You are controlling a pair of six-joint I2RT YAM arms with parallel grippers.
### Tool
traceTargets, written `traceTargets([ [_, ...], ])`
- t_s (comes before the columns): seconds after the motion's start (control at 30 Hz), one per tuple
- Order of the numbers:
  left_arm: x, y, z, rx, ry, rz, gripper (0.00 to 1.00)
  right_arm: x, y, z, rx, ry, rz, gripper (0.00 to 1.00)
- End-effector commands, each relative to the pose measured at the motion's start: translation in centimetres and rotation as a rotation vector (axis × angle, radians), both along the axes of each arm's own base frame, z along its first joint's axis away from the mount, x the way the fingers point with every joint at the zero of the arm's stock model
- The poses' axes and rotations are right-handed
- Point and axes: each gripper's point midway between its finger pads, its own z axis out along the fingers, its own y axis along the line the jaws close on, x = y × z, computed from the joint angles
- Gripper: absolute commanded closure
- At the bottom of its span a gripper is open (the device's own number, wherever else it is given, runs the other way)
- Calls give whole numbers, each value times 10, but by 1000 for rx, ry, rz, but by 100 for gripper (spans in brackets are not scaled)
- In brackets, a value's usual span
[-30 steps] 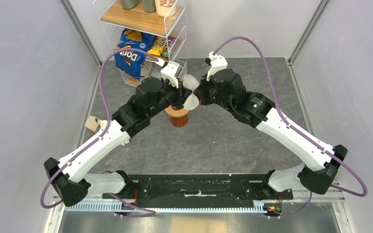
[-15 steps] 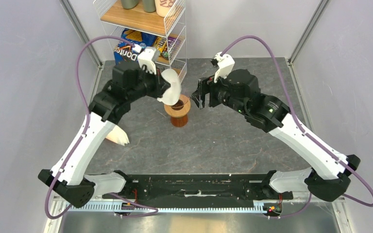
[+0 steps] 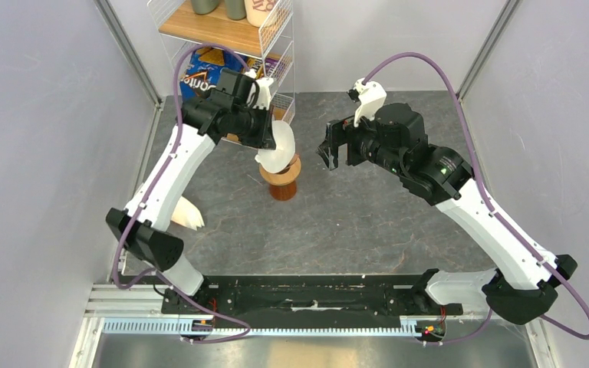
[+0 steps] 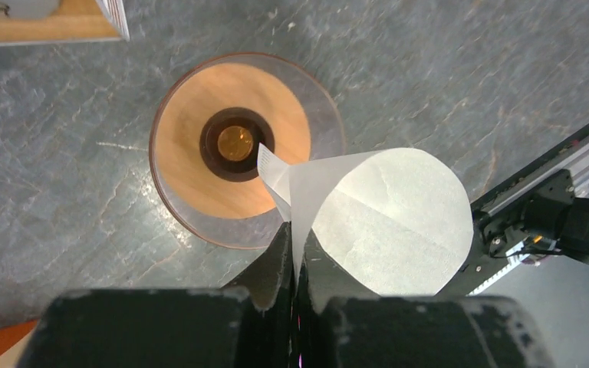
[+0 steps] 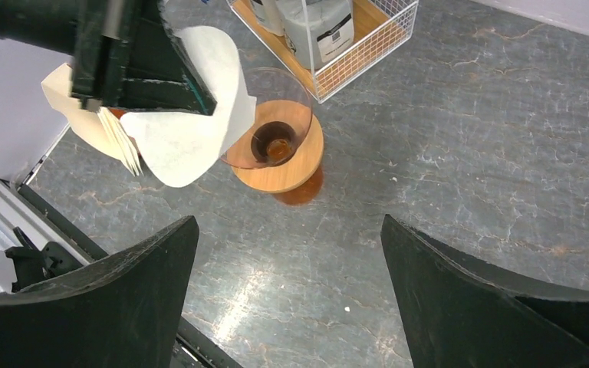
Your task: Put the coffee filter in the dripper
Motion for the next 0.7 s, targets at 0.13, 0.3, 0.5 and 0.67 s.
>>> traceTargets([
  [0.13, 9, 4, -15, 43, 71, -24, 83, 0, -11, 13, -2, -35, -11, 3],
  [0.3, 18, 3, -25, 51, 93, -20, 72, 2, -14, 13, -7, -36, -17, 3],
  [0.5, 34, 9, -23, 69, 69, 2, 55, 2, -17, 12, -4, -33, -31, 3],
  [0.67, 32, 12, -35, 74, 123, -4, 45, 3, -19, 13, -2, -35, -33, 3],
])
